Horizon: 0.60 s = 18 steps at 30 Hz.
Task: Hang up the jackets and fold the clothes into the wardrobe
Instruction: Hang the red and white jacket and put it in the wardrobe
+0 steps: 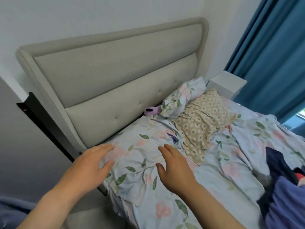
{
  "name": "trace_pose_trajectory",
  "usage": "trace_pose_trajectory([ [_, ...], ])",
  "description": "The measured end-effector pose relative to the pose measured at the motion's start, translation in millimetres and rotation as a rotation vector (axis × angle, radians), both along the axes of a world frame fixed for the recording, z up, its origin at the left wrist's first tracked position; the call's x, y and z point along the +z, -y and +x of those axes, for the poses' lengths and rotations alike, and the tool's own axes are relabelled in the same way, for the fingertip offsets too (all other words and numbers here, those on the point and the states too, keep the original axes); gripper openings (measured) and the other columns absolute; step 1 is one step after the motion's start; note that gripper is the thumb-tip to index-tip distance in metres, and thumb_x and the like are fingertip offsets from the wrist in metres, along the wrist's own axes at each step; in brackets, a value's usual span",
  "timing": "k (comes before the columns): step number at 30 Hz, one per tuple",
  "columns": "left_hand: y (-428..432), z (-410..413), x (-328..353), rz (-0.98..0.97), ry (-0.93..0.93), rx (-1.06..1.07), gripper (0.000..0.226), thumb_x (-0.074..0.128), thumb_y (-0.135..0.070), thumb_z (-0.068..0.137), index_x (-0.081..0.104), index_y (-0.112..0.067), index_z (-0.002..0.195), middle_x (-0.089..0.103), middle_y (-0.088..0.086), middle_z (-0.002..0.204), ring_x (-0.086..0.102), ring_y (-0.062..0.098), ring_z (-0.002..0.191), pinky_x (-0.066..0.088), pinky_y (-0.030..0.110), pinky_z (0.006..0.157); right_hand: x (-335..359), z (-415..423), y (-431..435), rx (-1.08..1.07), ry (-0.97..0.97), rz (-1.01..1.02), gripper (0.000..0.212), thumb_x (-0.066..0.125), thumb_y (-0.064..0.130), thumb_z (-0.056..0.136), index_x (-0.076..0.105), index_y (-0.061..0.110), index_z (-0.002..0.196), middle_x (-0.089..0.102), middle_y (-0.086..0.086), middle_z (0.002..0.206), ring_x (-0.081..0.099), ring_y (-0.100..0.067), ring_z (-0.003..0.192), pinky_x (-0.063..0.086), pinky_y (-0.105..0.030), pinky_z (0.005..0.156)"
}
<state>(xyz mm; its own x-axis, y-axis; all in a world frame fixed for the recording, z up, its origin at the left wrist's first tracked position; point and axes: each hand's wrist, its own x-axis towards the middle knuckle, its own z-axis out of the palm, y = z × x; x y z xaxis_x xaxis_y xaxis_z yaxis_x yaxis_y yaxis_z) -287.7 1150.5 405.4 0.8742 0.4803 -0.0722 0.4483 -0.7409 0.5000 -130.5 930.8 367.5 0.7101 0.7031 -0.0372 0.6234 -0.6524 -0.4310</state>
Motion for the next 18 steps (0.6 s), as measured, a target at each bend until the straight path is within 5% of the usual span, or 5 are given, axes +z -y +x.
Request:
trace_pose_trajectory([
  [9,1,70,-9,-0.044,-0.033,-0.259,0.046,0.052,-0.035,0.097,0.045,-0.030,0.143,0.036,-0.023,0.139,0.035,0.000,0.134,0.018,0.010,0.106,15,21,35,-0.250,0.015,-0.001,0.057,0.049,0.037,0.098,0.031,0.026,0.151,0.029,0.005,0.158,0.027,-0.014,0.144,0.023,-0.026,0.116],
  [18,38,174,-23,-0.086,-0.058,-0.629,0.040,0.056,-0.036,0.095,0.052,-0.035,0.134,0.047,-0.019,0.141,0.041,0.005,0.133,0.030,0.023,0.110,29,-3,122,-0.707,-0.117,-0.087,0.059,0.047,0.043,0.098,0.028,0.029,0.152,0.024,0.006,0.159,0.023,-0.016,0.146,0.026,-0.034,0.118],
])
